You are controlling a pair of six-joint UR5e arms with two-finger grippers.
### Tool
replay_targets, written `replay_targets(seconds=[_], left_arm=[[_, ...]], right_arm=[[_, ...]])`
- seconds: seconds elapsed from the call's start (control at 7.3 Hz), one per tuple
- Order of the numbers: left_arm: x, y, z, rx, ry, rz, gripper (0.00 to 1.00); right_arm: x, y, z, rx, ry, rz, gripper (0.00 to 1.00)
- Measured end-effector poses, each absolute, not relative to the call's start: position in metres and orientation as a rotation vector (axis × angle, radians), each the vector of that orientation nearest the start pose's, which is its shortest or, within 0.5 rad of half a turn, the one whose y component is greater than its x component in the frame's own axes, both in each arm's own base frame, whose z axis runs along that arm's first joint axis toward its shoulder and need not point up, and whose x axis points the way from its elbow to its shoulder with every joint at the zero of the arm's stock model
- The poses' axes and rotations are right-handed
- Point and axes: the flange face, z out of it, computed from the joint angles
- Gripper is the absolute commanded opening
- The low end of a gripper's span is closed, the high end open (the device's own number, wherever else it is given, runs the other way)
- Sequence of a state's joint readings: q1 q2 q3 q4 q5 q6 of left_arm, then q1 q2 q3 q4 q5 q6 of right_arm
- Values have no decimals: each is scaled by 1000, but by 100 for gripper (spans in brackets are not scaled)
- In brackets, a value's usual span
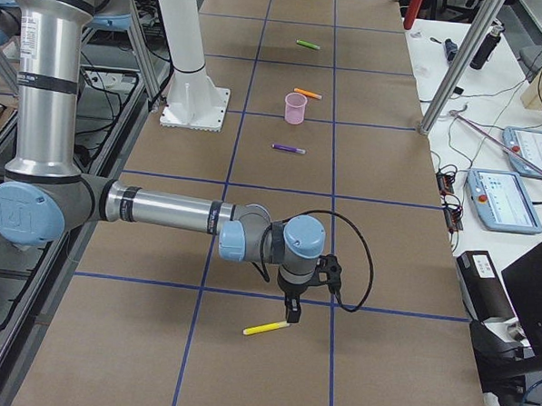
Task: Collect pens into pen holder
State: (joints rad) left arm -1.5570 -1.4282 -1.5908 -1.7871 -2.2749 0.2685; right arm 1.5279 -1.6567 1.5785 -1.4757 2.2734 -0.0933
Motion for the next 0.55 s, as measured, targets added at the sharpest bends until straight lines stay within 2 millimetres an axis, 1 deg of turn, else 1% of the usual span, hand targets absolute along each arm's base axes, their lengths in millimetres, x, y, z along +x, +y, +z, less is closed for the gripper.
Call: replay_targets(seconds=[0.55], left_arm=[[-61, -437, 694, 185, 692, 308, 100]], right_arm=[[49, -459, 689, 37, -704, -136, 100]])
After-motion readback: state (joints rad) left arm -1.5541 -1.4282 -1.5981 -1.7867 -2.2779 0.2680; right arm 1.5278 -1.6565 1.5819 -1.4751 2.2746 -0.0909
